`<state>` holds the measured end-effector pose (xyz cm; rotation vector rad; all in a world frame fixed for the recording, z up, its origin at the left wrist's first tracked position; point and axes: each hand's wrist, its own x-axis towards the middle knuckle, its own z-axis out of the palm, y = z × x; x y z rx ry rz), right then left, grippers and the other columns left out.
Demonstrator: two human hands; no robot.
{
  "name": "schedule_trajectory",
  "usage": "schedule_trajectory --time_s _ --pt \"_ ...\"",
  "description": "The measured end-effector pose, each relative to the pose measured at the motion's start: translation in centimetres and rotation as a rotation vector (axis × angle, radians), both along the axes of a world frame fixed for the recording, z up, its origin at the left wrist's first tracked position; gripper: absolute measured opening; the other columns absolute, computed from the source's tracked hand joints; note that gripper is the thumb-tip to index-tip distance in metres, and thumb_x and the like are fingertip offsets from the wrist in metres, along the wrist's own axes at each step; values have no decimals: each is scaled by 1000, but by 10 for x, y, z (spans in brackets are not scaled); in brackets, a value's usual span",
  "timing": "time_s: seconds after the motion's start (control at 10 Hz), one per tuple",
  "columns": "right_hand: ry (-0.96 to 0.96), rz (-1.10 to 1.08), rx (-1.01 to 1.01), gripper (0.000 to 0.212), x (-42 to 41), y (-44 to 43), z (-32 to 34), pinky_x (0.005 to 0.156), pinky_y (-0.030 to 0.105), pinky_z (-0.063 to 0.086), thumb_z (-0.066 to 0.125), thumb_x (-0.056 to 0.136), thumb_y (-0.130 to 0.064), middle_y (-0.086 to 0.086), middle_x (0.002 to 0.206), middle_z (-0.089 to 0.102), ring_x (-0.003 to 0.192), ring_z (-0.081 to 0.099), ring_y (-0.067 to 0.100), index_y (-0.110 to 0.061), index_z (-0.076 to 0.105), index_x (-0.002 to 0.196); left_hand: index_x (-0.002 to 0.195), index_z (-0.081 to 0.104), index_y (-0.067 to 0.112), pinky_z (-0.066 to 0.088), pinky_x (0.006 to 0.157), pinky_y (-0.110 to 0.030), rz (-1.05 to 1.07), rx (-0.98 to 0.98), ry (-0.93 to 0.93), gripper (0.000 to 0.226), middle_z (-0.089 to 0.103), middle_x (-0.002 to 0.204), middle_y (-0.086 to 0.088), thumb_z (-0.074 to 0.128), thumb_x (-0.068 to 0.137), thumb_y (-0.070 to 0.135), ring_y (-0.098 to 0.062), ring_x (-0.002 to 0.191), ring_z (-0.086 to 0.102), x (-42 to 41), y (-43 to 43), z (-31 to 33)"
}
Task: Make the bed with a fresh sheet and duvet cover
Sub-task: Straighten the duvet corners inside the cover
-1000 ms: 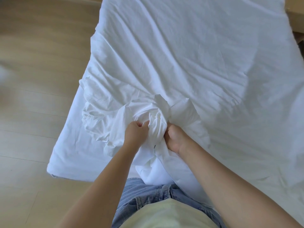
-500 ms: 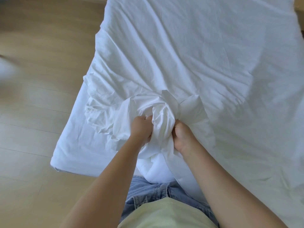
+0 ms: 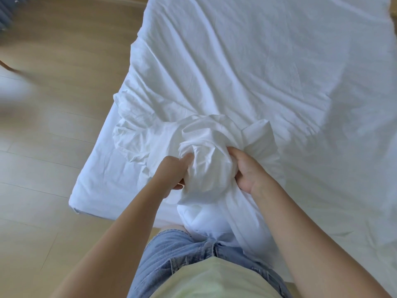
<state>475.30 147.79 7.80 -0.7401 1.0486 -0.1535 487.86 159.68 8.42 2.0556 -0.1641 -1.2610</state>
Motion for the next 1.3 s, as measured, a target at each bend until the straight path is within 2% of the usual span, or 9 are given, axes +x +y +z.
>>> schedule_trajectory --time_s 0.1,0.2,0.4,0.6,0.7,0.8,1.0,1.1,1.3 --pt "-4 83 4 23 10 8 3 78 30 52 59 86 -26 7 91 71 85 67 20 -9 70 98 59 41 12 31 40 -18 34 15 31 39 37 50 -1 53 91 30 -14 41 36 -10 -6 -4" --pt "-7 85 -11 20 17 5 12 83 33 52 60 87 -27 7 87 71 85 66 22 -11 70 91 57 37 15 33 50 -24 160 -99 -9 36 36 56 -4 51 90 21 -18 54 40 -22 -12 -7" --pt "-41 -56 -27 16 45 -29 56 70 35 54 60 90 -21 10 79 69 77 65 27 -6 66 88 53 18 21 13 50 -26 250 -254 -197 49 15 50 7 51 88 14 -14 53 16 -37 -13 6" --pt "-208 -199 27 23 10 -20 57 92 44 49 53 94 -25 15 103 68 98 64 30 -7 65 100 71 47 11 42 57 -26 481 -266 21 24 48 69 -6 53 93 17 -25 59 47 -19 12 7" --pt "-300 -255 6 25 -25 -1 60 89 40 50 51 92 -24 13 103 69 96 65 28 -7 65 104 75 50 18 48 64 -28 553 -317 72 21 53 77 0 49 96 19 -16 68 54 -6 5 15" --pt "-376 -351 -6 31 -66 22 61 94 43 49 56 81 -17 14 109 68 103 64 29 -6 65 109 76 53 20 49 80 -35 564 -293 70 12 55 78 0 57 87 23 -23 84 56 11 -3 20" --pt "-421 -410 -32 29 -109 25 63 90 42 52 59 75 -19 12 112 69 104 66 26 -13 76 97 89 63 12 46 71 -29 555 -355 124 10 60 78 -1 58 80 12 -21 74 58 7 -4 26" --pt "-395 -230 -51 49 -80 -3 75 98 45 46 54 81 -34 13 121 64 112 61 29 -9 61 122 86 55 11 46 68 -29 557 -320 105 11 54 77 -2 49 95 15 -15 67 52 -4 21 15" --pt "-423 -389 -1 28 1 1 72 79 35 55 50 94 -27 10 83 69 85 67 24 -7 67 84 109 52 9 45 77 -34 699 -278 184 15 56 83 -4 45 97 15 -17 71 54 8 69 -5"
